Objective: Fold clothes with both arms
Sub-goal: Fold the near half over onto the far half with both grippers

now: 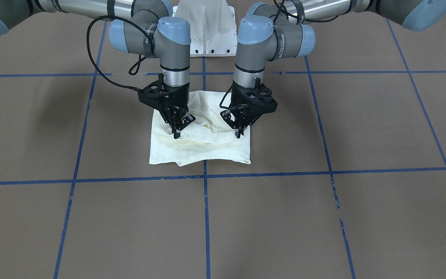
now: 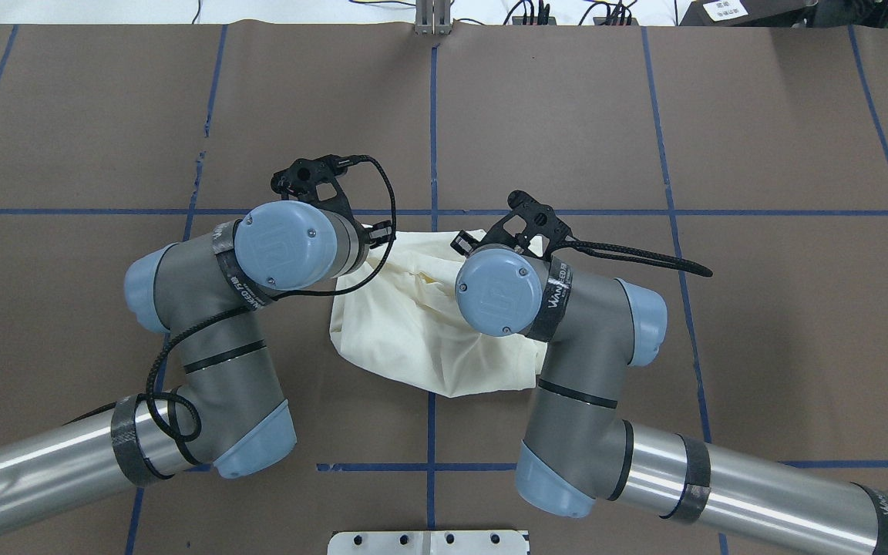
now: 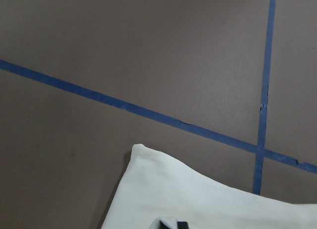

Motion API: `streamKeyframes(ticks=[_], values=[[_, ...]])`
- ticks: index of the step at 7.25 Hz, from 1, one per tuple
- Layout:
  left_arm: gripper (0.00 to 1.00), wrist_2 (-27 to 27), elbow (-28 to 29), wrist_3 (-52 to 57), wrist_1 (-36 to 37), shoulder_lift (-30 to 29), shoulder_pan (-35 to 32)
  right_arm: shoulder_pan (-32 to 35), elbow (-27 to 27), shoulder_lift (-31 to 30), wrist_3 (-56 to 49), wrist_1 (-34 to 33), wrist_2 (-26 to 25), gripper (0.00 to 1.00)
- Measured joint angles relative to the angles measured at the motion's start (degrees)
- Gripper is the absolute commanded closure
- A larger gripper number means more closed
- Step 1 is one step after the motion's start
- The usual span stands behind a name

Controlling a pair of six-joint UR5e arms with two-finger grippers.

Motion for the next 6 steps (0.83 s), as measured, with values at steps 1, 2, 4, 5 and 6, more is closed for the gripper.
streamKeyframes(ticks=[1, 2, 4, 5, 6], values=[[1.0, 0.0, 0.61, 0.47, -0.39, -0.05, -0.35, 0.23, -0.83, 0.02, -0.31, 0.71, 0.14, 1.0], [0.84, 0.0, 1.11, 0.64, -0.9, -0.07, -0.49, 0.5, -1.42, 0.05, -0.88, 1.08, 0.32, 0.01], [0.0, -0.12, 1.89, 1.98, -2.44, -0.05, -0.55, 1.46, -2.17, 0.1, -4.99, 1.23, 1.15, 0.0], [0.0, -0.34, 1.8, 4.65, -3.36, 0.16, -0.68, 2.14, -2.46, 0.4, -8.75, 1.32, 1.79, 0.0], [0.0, -1.37, 1.3, 7.82, -4.4, 0.49, -1.15, 2.94, -2.2, 0.89, -12.8, 1.39, 3.56, 0.0]])
